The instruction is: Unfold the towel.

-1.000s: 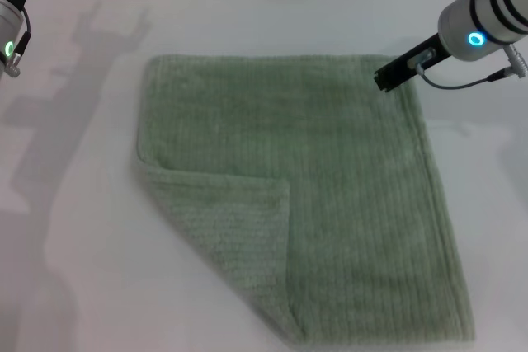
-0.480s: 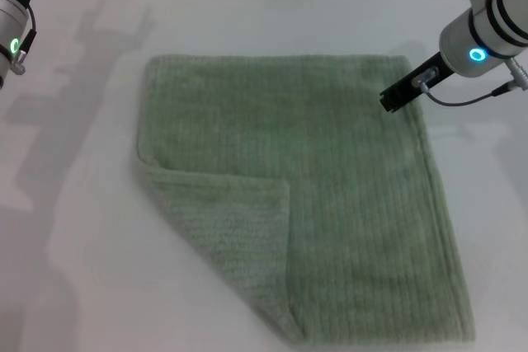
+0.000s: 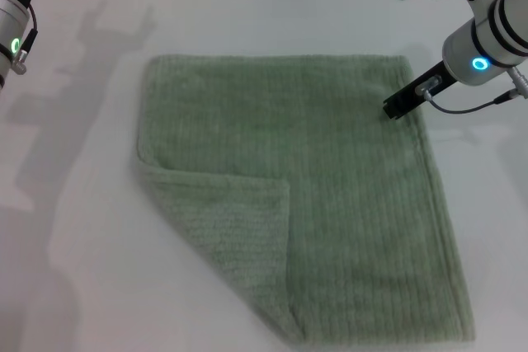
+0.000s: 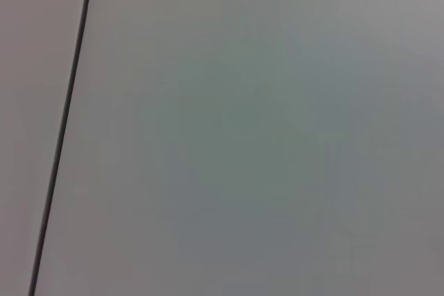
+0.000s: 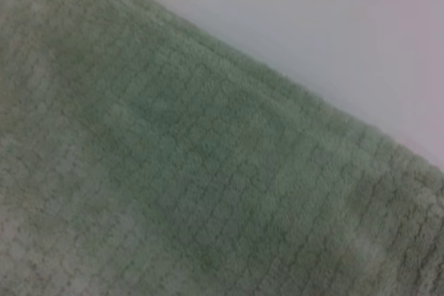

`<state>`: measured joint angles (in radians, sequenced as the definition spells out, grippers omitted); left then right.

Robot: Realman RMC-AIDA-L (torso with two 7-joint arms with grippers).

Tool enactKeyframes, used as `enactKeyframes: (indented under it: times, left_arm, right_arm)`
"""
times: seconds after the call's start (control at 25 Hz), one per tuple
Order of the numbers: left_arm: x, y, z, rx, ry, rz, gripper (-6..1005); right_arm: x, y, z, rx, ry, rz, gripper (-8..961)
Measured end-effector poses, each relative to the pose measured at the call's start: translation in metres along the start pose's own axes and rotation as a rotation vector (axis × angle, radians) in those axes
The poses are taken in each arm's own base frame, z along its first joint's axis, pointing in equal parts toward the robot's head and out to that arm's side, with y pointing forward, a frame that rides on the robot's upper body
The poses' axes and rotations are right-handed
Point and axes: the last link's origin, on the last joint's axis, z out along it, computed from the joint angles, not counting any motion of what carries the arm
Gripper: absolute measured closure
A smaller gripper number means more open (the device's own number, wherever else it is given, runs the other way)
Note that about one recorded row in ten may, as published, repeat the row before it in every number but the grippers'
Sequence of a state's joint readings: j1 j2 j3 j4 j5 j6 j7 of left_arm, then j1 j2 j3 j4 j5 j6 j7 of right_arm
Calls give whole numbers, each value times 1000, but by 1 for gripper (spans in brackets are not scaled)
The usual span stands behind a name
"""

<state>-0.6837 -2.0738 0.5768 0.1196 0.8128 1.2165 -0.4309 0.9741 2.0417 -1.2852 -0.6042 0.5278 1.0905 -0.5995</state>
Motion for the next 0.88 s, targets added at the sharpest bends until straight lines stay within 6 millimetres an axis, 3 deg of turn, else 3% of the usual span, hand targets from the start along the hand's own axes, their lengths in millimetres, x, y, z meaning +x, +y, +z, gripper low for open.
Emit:
enactKeyframes:
  times: [0.8,0.88]
  left_arm:
    - [1,3,0,-9,13,-39,235]
    - [1,3,1,-21,3,-103,236]
  right_arm:
    - [5,-4,5,5,1,-3,953]
    - [6,-4,5,4,3,-8,953]
